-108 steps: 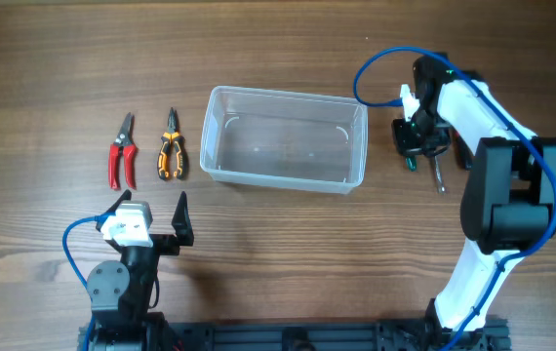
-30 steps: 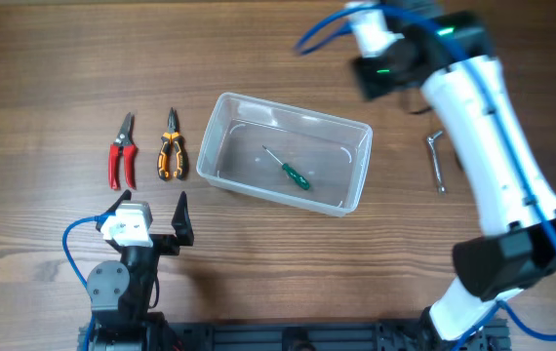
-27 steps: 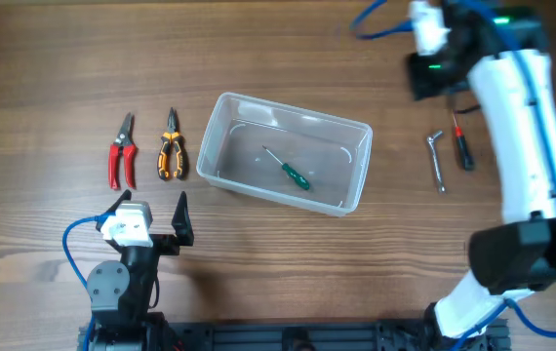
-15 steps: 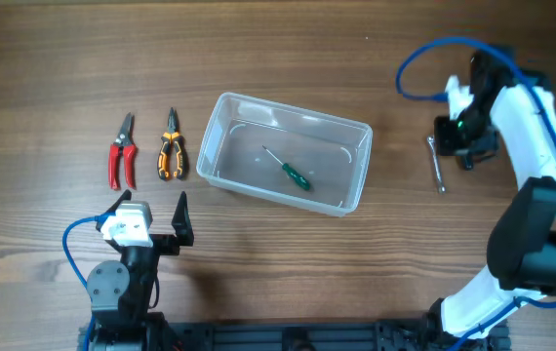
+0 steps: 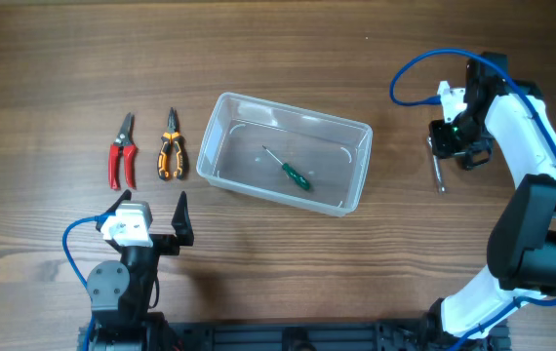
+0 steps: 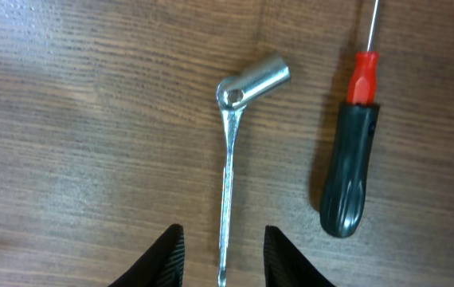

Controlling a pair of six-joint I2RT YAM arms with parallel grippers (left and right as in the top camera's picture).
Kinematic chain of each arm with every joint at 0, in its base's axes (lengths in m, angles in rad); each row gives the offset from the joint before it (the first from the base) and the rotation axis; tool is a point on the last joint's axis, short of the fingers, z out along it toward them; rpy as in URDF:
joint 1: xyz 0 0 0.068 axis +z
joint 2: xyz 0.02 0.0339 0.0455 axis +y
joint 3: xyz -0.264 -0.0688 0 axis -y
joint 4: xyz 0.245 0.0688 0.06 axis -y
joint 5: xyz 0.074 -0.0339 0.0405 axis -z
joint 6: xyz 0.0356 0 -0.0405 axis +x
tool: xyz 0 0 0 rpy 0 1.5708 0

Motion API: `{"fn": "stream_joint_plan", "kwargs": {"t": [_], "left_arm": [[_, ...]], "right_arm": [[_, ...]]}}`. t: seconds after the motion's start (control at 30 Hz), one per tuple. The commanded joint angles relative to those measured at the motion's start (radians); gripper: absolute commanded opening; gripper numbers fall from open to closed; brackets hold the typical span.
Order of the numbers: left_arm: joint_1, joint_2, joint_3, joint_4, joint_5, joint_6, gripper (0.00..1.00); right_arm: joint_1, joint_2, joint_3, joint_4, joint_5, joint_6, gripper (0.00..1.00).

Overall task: Pack container
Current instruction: 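Move right gripper to silver hex key and grasp it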

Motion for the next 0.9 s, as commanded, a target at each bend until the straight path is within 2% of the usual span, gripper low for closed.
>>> {"fn": "stream_joint_plan", "kwargs": {"t": [0.0,0.67,0.7,0.73,0.77,0.87], "left_arm": [[0.001,-0.007,-0.006,0.003,0.002,0.016,1.00],[0.001,-0.007,-0.006,0.003,0.002,0.016,1.00],[0.001,-0.007,-0.006,0.003,0.002,0.016,1.00],[0.001,-0.007,-0.006,0.003,0.002,0.016,1.00],[0.001,-0.007,-0.006,0.003,0.002,0.016,1.00],[0.001,-0.007,-0.006,0.003,0.002,0.016,1.00]], "right_arm": [[0.003,0.027,-0.008,0.012,0.002,-0.024,0.31],[-0.013,0.243,-0.008,0.063,0.006,-0.022,0.32],[-0.014,0.256,-0.008,0.061,0.006,-0.022,0.29],[-0.015,0.259,-0.008,0.056,0.006,-0.022,0.19],[-0.015,0.263,-0.008,0.053,0.006,-0.022,0.04],[-0.015,0.259,-0.006,0.046,0.001,-0.021,0.04]]}}
